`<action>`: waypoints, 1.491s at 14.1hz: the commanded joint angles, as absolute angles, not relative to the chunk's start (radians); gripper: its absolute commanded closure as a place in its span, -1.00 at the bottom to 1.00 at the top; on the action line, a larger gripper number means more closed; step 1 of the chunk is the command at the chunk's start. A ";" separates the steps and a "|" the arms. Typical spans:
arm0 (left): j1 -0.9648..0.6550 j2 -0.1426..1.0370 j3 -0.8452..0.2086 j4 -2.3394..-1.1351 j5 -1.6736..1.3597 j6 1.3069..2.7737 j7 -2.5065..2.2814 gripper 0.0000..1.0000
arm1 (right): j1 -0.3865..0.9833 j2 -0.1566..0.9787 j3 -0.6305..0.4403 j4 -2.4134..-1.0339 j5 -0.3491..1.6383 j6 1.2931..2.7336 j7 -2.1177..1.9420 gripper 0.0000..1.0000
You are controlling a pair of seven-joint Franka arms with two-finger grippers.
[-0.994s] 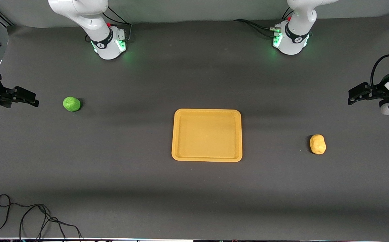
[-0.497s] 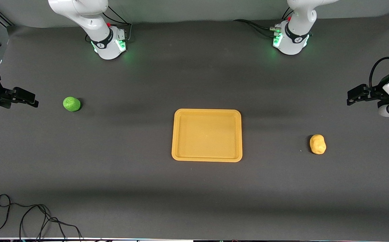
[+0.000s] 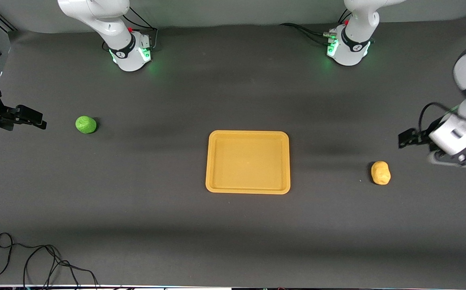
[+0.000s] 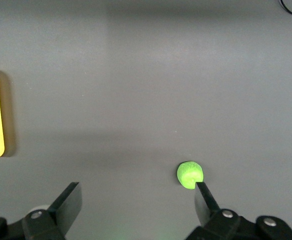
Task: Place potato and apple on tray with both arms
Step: 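Reach the left gripper to the yellow potato and grasp it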
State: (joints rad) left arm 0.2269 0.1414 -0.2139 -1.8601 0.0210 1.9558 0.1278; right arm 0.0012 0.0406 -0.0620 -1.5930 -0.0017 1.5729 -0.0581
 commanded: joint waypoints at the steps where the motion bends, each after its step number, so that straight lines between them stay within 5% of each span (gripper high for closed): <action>1: 0.236 0.230 -0.212 -1.858 0.066 2.017 0.118 -0.88 | 0.008 0.055 -0.072 -1.560 0.014 1.560 -0.055 -1.00; 4: 0.253 0.354 -0.212 -1.855 0.124 2.118 0.118 -0.88 | 0.008 0.060 -0.072 -1.560 0.014 1.562 -0.055 -1.00; 6: 0.256 0.446 -0.212 -1.861 0.123 2.239 0.107 -0.57 | 0.008 0.060 -0.072 -1.559 0.014 1.562 -0.055 -1.00; 11: 0.270 0.571 -0.212 -1.859 0.123 2.266 0.115 -0.45 | 0.005 0.063 -0.074 -1.565 0.015 1.577 -0.057 -1.00; 16: 0.261 0.505 -0.221 -1.847 0.103 2.165 0.104 0.80 | 0.005 0.063 -0.074 -1.565 0.017 1.578 -0.057 -1.00; 21: 0.100 0.449 -0.311 -1.767 0.057 2.095 -0.309 0.93 | 0.005 0.066 -0.074 -1.563 0.017 1.578 -0.057 -1.00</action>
State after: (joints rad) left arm 0.2076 0.4629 -0.2764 -1.7837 0.0535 2.1046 -0.0882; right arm -0.0004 0.0555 -0.0651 -1.5832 -0.0017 1.5756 -0.0581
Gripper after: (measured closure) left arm 0.427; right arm 0.000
